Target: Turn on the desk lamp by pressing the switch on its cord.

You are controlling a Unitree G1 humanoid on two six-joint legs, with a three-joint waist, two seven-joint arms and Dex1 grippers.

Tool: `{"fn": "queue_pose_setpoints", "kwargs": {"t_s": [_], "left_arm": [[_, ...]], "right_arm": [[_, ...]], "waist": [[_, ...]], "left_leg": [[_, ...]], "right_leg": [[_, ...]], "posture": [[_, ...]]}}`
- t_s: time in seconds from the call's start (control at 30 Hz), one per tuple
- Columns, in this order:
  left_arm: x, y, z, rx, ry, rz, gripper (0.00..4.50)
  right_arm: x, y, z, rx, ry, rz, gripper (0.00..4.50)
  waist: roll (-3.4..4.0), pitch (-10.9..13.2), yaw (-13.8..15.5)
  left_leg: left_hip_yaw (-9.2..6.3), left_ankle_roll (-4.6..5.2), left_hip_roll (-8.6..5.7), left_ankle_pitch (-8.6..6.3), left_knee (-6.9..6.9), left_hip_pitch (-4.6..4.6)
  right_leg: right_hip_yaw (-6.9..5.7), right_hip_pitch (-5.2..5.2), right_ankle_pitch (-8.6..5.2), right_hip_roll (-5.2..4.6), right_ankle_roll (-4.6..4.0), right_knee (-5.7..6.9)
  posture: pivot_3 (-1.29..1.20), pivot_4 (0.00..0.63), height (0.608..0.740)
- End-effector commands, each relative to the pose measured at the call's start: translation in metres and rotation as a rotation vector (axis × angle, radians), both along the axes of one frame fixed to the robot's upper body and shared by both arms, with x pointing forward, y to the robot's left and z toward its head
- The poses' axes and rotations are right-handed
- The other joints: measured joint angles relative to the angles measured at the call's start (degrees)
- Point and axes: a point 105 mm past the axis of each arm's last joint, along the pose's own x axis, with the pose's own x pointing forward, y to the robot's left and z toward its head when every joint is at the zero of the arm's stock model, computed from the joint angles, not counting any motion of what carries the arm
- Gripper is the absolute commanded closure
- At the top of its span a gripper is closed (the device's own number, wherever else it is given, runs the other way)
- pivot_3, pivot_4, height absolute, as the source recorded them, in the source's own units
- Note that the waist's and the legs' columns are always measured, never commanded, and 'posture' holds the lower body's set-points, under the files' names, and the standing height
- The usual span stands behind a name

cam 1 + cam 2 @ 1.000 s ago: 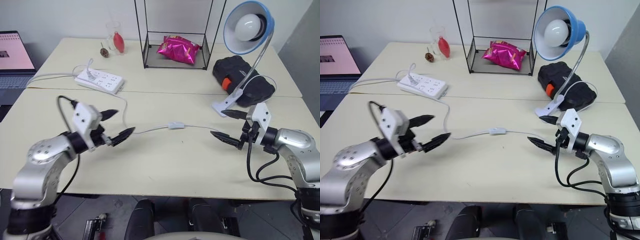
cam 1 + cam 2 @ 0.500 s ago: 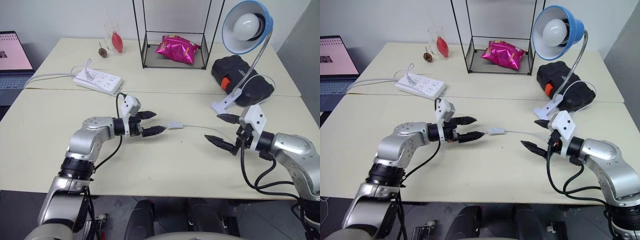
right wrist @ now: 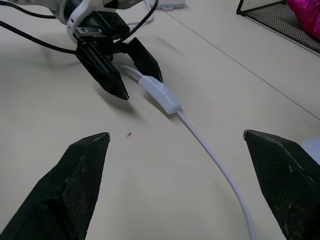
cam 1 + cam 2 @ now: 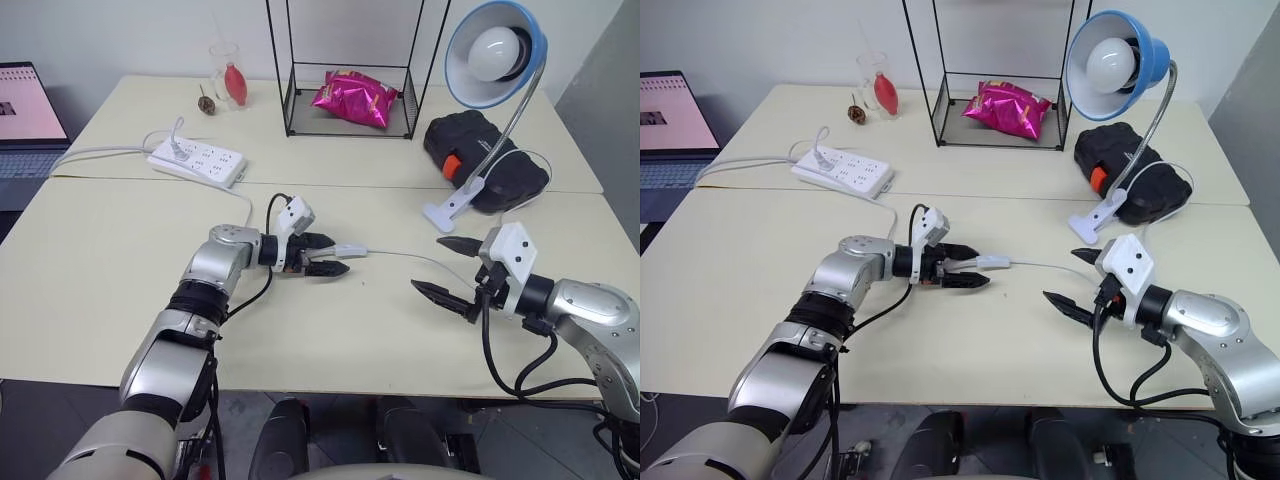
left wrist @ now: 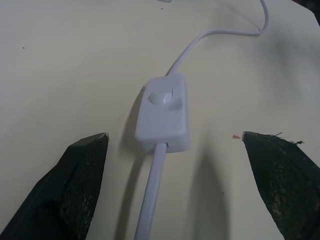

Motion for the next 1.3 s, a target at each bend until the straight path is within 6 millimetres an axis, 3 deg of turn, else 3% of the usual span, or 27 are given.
{"fn": "queue_pose_setpoints", "kwargs": {"t_s": [0.03, 0.13, 0.23, 0.5, 0.67, 0.8, 1.03, 1.23, 1.3], "left_arm": [[0.003, -0.004, 0.005, -0.015, -0.012, -0.01, 0.01], [0.003, -0.006, 0.004, -0.023, -0.005, -0.011, 0.01], [0.003, -0.006, 0.003, -0.026, -0.004, -0.012, 0.5], [0.003, -0.007, 0.005, -0.032, -0.026, -0.01, 2.45], [0.003, -0.007, 0.005, -0.028, -0.053, -0.008, 3.4], [-0.001, -0.008, 0.008, -0.023, -0.118, -0.026, 3.4], [-0.004, -0.015, 0.037, -0.042, -0.382, 0.031, 3.4], [-0.017, -0.025, 0.057, -0.12, -0.447, 0.069, 3.4], [-0.019, -0.027, 0.06, -0.13, -0.45, 0.073, 3.4]], "right_arm": [[-0.006, 0.002, 0.01, 0.005, -0.039, 0.008, 0.0], [-0.007, 0.002, 0.01, 0.004, -0.038, 0.009, 0.0], [-0.007, 0.002, 0.01, 0.0, -0.039, 0.009, 0.0], [-0.006, 0.004, 0.009, 0.0, -0.041, 0.015, 0.0], [-0.005, 0.006, 0.009, -0.001, -0.04, 0.02, 0.0], [-0.005, 0.007, 0.008, 0.032, -0.012, 0.014, 0.0], [-0.027, 0.023, -0.008, 0.151, 0.159, -0.01, 0.0], [-0.025, 0.041, -0.021, 0.403, 0.339, -0.132, 0.0], [-0.017, 0.044, -0.017, 0.471, 0.311, -0.182, 0.0]], "waist": [[-0.01, -0.01, 0.05], [-0.01, -0.01, 0.04], [-0.01, -0.01, 0.04], [-0.01, -0.01, 0.02], [-0.01, -0.01, 0.01], [-0.01, -0.01, 0.02], [-0.01, -0.01, 0.14], [-0.02, -0.02, 0.04], [-0.01, -0.02, 0.03]], "left_leg": [[0.0, 0.0, -0.01, 0.0, 0.01, 0.0], [0.0, 0.0, -0.01, 0.0, 0.01, 0.01], [-0.01, 0.0, 0.0, 0.0, 0.01, 0.01], [-0.01, 0.0, 0.0, 0.0, -0.01, 0.0], [-0.01, 0.0, 0.0, 0.0, 0.0, 0.0], [-0.01, 0.0, 0.01, 0.0, -0.01, 0.01], [-0.08, 0.0, 0.04, 0.0, -0.02, -0.02], [-0.06, 0.0, 0.07, 0.0, 0.01, 0.01], [-0.06, 0.0, 0.05, 0.0, 0.02, 0.02]], "right_leg": [[0.0, 0.01, 0.0, 0.0, 0.01, 0.0], [0.0, 0.01, 0.0, 0.0, 0.02, 0.0], [0.0, 0.01, 0.0, 0.0, 0.02, 0.01], [0.0, 0.0, 0.0, 0.0, 0.02, 0.0], [0.0, 0.0, 0.0, 0.0, 0.02, 0.0], [0.0, 0.0, 0.0, 0.0, 0.02, 0.0], [-0.01, 0.0, 0.06, -0.02, -0.08, 0.0], [0.02, 0.01, 0.04, -0.01, -0.03, 0.03], [0.02, 0.01, 0.03, -0.01, 0.04, 0.04]], "posture": [[0.0, 0.15, 0.74], [0.0, 0.15, 0.74], [0.0, 0.15, 0.74], [0.0, 0.15, 0.74], [0.0, 0.15, 0.74], [0.0, 0.15, 0.74], [0.0, 0.15, 0.74], [0.0, 0.15, 0.74], [0.0, 0.15, 0.74]]}}
